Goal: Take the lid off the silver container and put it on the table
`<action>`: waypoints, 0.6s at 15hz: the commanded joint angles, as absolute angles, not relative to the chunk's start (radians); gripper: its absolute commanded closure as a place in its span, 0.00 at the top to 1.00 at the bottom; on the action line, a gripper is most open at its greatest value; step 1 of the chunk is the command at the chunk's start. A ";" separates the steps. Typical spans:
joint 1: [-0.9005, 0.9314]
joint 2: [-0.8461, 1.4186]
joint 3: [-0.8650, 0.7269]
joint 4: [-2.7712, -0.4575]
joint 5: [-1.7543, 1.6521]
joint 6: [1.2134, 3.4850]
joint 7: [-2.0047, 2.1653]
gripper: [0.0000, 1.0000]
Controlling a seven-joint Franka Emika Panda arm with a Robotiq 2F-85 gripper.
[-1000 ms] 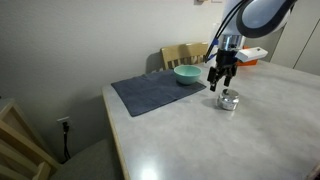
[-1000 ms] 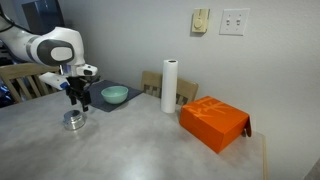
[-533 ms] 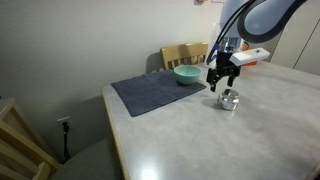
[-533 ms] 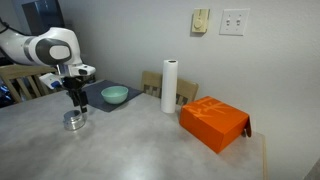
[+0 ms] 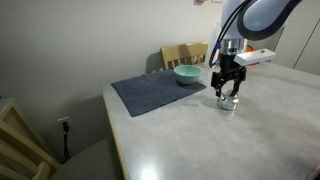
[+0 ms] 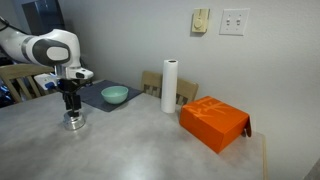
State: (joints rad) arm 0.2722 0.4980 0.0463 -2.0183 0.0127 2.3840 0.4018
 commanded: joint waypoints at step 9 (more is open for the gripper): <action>0.196 0.426 0.077 -2.040 0.074 2.241 0.294 1.00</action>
State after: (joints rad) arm 0.2229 0.4428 0.0627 -2.0237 0.0541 2.2683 0.3421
